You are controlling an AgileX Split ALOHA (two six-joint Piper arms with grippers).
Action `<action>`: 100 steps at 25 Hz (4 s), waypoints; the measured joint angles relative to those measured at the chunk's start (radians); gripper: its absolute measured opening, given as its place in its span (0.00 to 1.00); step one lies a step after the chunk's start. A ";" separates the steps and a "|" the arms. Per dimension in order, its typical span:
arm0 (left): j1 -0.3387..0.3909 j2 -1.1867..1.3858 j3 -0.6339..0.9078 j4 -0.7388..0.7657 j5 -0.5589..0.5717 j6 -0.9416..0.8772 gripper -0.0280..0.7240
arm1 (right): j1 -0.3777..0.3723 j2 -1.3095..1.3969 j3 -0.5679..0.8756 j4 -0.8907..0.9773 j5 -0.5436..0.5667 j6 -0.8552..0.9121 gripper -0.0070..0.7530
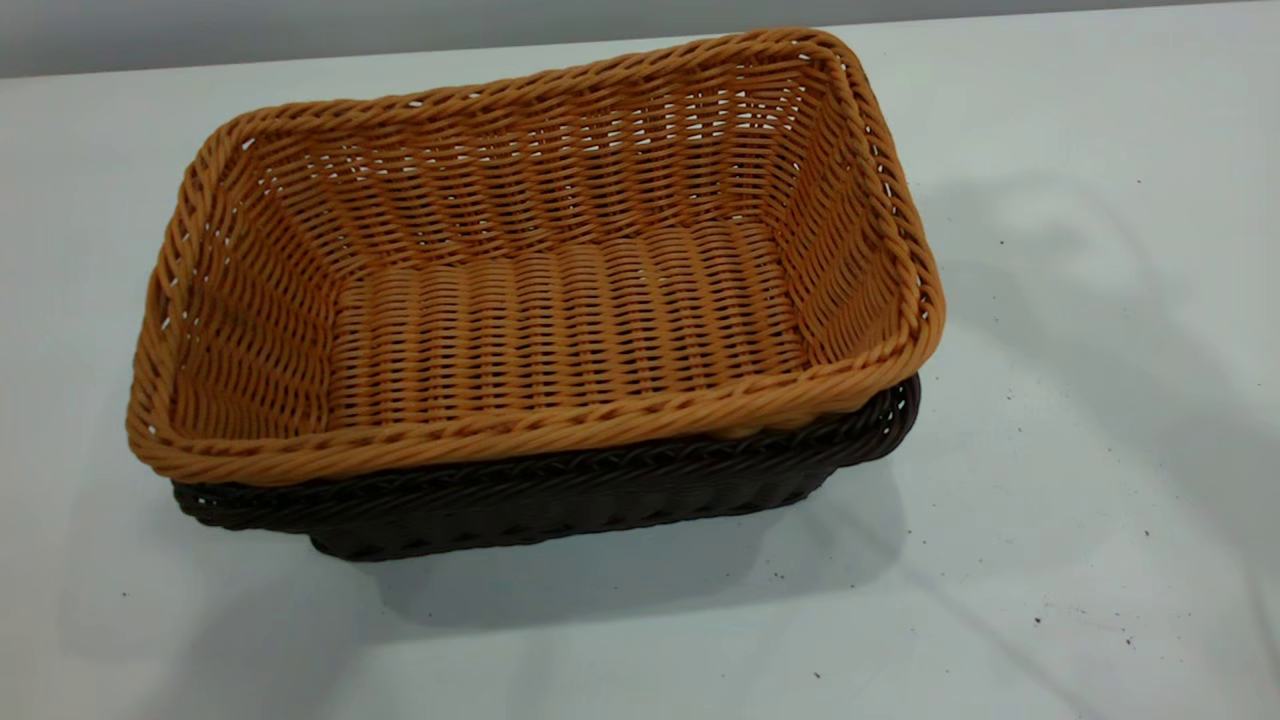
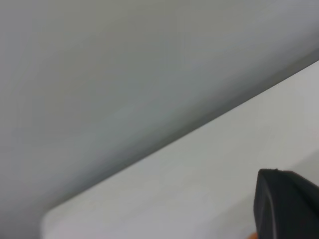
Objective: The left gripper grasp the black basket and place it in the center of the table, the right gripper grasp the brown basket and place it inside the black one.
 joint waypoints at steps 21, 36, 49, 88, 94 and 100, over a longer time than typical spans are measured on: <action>0.000 -0.429 0.010 -0.490 -0.008 0.230 0.04 | 0.001 -0.617 0.420 0.136 -0.003 -0.024 0.01; 0.000 -0.867 0.479 -0.742 -0.009 0.379 0.04 | 0.001 -1.166 0.969 0.133 -0.071 -0.179 0.01; 0.000 -1.020 0.868 -0.765 -0.011 0.366 0.04 | 0.000 -1.595 1.425 0.033 -0.182 -0.201 0.01; 0.000 -1.042 1.100 -0.822 -0.153 0.345 0.04 | 0.000 -1.725 1.502 -0.025 -0.136 -0.150 0.01; 0.000 -1.042 1.100 -0.822 -0.161 0.345 0.04 | 0.000 -1.725 1.502 0.007 -0.136 -0.124 0.01; 0.019 -1.042 1.099 -0.822 -0.159 0.345 0.04 | 0.000 -1.725 1.502 0.007 -0.135 -0.125 0.01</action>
